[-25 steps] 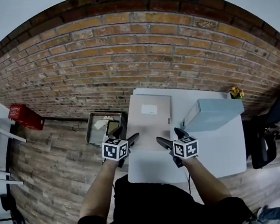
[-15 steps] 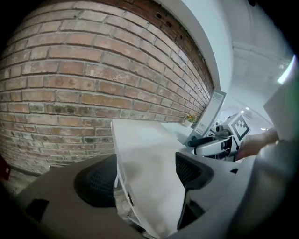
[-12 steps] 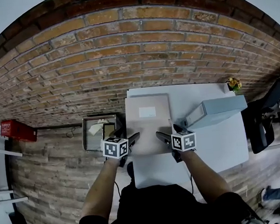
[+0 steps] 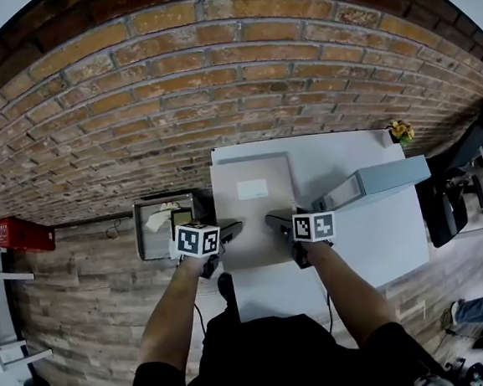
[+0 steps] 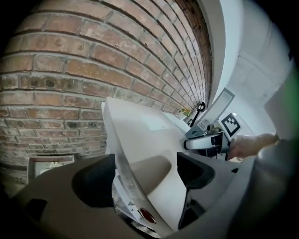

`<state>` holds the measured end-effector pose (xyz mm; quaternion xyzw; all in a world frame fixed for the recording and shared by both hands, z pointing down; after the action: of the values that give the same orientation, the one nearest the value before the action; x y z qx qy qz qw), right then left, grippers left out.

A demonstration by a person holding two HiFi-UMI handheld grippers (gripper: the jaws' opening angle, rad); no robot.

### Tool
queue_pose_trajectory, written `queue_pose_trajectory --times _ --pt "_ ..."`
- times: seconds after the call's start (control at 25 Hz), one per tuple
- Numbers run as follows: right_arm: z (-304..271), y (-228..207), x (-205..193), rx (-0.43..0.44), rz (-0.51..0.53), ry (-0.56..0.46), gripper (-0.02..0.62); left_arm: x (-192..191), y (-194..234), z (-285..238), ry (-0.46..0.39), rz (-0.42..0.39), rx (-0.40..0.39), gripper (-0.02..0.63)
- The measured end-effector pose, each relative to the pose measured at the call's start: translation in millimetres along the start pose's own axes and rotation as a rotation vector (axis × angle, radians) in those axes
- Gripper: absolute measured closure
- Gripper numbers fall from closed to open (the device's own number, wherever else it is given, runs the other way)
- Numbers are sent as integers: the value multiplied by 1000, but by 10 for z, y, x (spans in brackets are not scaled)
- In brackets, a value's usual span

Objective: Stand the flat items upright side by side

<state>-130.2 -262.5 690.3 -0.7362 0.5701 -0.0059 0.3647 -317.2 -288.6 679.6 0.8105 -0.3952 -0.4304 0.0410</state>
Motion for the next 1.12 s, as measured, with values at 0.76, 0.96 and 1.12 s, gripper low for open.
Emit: queue_pose_trajectory --times 0.76,0.96,1.12 --pt "-98 -59 -35 62 -57 54 103 -13 45 -177 62 17 -46 169" --pt "8 27 -50 30 42 25 117 -43 -6 -102 54 -4 -31 169" --pt "114 81 -38 8 122 9 131 -32 -79 -36 34 -19 -12 169"
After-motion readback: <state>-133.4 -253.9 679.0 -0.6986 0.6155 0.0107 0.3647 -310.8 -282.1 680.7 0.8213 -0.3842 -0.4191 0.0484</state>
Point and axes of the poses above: the fingertips, and each gripper's own axes: z backward along the fingers, y to its left, x out of its top, the point moved 3 cm from there along z, backward along the fingers, and after that the axes turned 10 degrees about -z, right-handed, at the moved point
